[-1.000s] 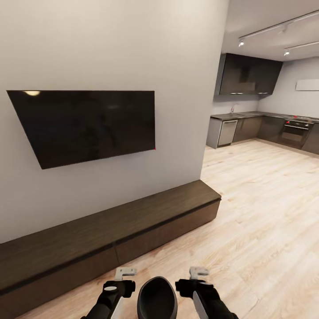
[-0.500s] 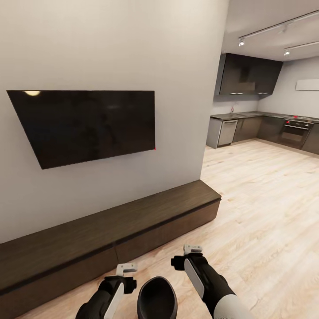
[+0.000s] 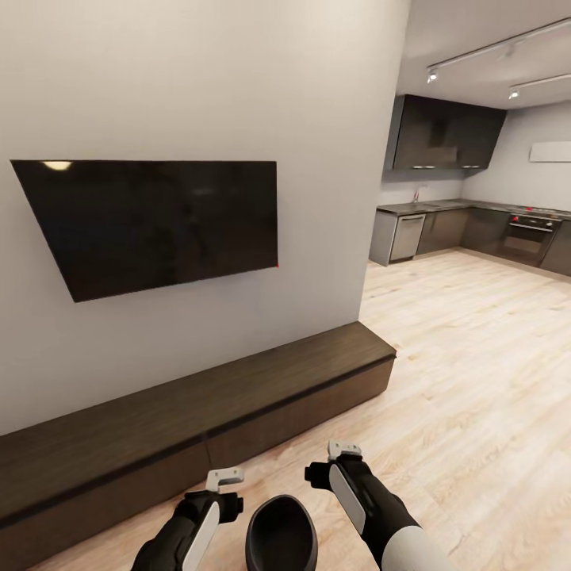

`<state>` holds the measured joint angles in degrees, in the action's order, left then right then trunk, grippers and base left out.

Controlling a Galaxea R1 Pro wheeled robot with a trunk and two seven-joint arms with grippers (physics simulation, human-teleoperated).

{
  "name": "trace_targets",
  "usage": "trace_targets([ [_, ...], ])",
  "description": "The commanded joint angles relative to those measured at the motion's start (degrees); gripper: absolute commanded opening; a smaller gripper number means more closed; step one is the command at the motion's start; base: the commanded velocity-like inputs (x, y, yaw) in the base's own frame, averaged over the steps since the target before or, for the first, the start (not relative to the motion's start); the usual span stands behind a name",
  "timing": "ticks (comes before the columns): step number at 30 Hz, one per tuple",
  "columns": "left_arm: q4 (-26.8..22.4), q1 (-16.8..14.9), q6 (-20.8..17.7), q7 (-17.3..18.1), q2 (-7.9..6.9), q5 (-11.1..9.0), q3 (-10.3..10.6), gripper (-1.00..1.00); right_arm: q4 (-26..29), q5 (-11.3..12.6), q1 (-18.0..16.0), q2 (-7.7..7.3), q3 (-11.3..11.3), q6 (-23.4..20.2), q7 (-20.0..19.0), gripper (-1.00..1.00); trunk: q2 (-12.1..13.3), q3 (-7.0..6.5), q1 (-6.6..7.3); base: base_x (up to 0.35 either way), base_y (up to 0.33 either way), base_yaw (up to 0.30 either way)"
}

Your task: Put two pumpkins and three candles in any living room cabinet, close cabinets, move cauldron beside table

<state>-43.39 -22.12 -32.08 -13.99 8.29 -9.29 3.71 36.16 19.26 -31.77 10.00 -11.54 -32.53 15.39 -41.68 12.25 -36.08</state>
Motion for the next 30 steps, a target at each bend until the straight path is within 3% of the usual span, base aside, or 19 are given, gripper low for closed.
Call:
trace_targets([
  [1, -0.1, -0.03, -0.2, -0.49, -0.06, -0.62, 0.18, 1.0, 0.07, 0.57, -0.04, 0.0, -0.19, -0.1, 0.52, 1.0, -0.49, 0.28, -0.24, 0.0, 0.0, 0.0],
  [13, -0.19, -0.1, -0.14, 0.02, -0.11, -0.66, 0.22, 1.0, -0.32, 0.6, -0.05, 0.0, -0.33, -0.02, 0.6, 1.0, -5.31, 2.43, -2.88, 0.0, 0.0, 0.0],
  [22, -0.41, -1.88, -0.27, -0.17, -0.11, -1.69, 0.16, 1.0, -4.6, 0.32, -0.05, 0.0, -0.51, 0.22, 0.38, 1.0, -8.92, 4.05, -4.85, 0.0, 0.0, 0.0],
  [30, -0.38, -1.96, -0.26, -0.24, -0.08, -1.48, 0.34, 1.0, -5.38, 0.48, -0.03, 0.0, -0.56, 4.56, 0.04, 1.0, -12.12, 5.48, -6.61, 0.0, 0.0, 0.0],
])
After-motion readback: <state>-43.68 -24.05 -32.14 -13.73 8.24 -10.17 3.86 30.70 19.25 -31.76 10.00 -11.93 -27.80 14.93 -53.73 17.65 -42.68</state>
